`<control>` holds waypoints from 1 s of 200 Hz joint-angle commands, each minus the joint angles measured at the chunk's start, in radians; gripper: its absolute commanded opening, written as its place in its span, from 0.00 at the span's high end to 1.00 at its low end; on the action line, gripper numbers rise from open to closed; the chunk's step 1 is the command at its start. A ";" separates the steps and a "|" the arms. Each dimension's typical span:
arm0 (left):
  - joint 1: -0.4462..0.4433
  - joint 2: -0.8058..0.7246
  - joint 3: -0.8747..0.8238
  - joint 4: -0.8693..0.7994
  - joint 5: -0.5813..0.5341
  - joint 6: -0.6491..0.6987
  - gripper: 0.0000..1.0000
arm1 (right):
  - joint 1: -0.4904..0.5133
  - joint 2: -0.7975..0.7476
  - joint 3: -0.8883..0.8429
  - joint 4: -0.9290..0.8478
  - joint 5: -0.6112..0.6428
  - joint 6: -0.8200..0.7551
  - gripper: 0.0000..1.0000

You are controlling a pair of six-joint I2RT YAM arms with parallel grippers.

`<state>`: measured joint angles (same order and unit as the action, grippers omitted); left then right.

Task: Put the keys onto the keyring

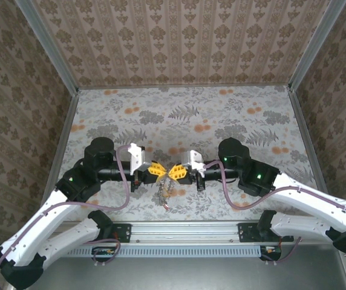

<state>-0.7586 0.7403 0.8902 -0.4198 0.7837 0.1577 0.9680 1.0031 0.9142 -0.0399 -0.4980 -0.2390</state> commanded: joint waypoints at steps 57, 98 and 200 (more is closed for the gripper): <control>-0.010 0.003 0.014 0.105 0.030 -0.030 1.00 | 0.058 -0.025 -0.043 0.026 0.261 -0.095 1.00; -0.010 0.005 0.016 0.113 0.027 -0.035 1.00 | 0.082 -0.016 -0.048 0.021 0.287 -0.122 1.00; -0.009 0.002 0.014 0.121 -0.018 -0.039 1.00 | 0.132 -0.035 -0.082 0.041 0.345 -0.161 0.96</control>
<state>-0.7586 0.7471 0.8902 -0.4129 0.7471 0.1345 1.0794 0.9707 0.8600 -0.0036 -0.1631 -0.3756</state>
